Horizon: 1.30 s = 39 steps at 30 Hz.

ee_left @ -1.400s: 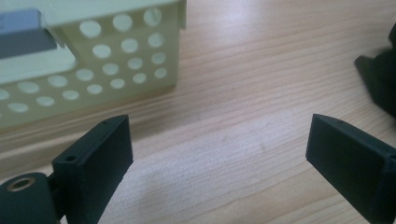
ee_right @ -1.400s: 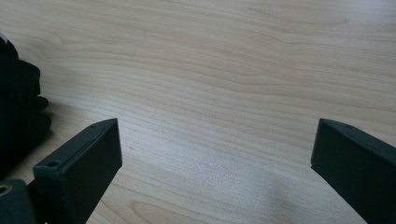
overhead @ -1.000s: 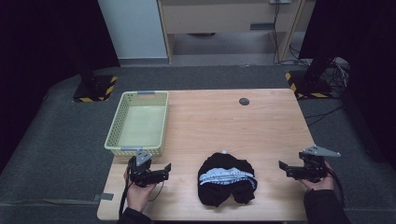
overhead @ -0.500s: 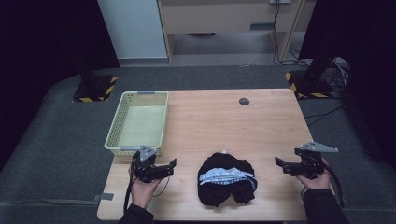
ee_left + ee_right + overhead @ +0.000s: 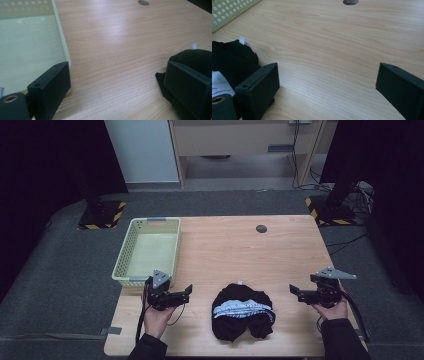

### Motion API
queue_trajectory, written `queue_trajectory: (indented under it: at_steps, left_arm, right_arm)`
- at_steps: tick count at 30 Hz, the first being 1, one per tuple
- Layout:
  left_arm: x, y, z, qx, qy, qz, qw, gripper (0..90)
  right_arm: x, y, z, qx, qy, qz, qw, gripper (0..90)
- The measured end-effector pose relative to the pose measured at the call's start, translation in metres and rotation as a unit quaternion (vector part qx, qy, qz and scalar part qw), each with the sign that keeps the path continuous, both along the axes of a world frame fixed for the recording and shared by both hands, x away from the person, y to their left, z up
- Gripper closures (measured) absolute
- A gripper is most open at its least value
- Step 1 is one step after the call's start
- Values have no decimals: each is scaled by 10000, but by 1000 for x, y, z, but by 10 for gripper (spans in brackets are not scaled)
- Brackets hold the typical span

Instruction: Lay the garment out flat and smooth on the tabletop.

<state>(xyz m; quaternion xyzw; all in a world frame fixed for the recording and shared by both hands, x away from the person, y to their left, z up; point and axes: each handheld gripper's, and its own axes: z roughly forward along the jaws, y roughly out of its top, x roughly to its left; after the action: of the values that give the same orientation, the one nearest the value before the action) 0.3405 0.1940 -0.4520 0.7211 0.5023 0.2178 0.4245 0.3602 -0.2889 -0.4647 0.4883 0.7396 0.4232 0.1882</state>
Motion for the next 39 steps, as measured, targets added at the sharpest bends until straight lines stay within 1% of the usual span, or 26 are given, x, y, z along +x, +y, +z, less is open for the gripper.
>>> queue_trajectory:
  at_steps: [7,13,20,32,34,35,39]
  left_arm:
    - [5,-5,0,-51,7,-51,10000,62]
    - [11,-15,-1,-85,27,-195,9998,65]
    - [17,-30,-4,6,95,-389,9992,69]
    - [24,-51,-10,10,203,-610,9979,81]
    - [25,-54,-11,56,229,-661,9975,84]
    - [25,-56,-12,42,235,-661,9975,84]
    - [26,-64,-16,102,330,-787,9963,88]
  right_arm:
    - [4,7,0,-3,-4,39,10000,58]
    - [8,10,0,31,5,74,10000,67]
    - [12,17,-1,40,30,137,9999,69]
    - [17,30,-5,89,101,273,9995,81]
    - [17,33,-7,78,139,320,9994,81]
    - [17,36,-8,63,156,347,9993,81]
    - [17,41,-11,-6,224,454,9987,84]
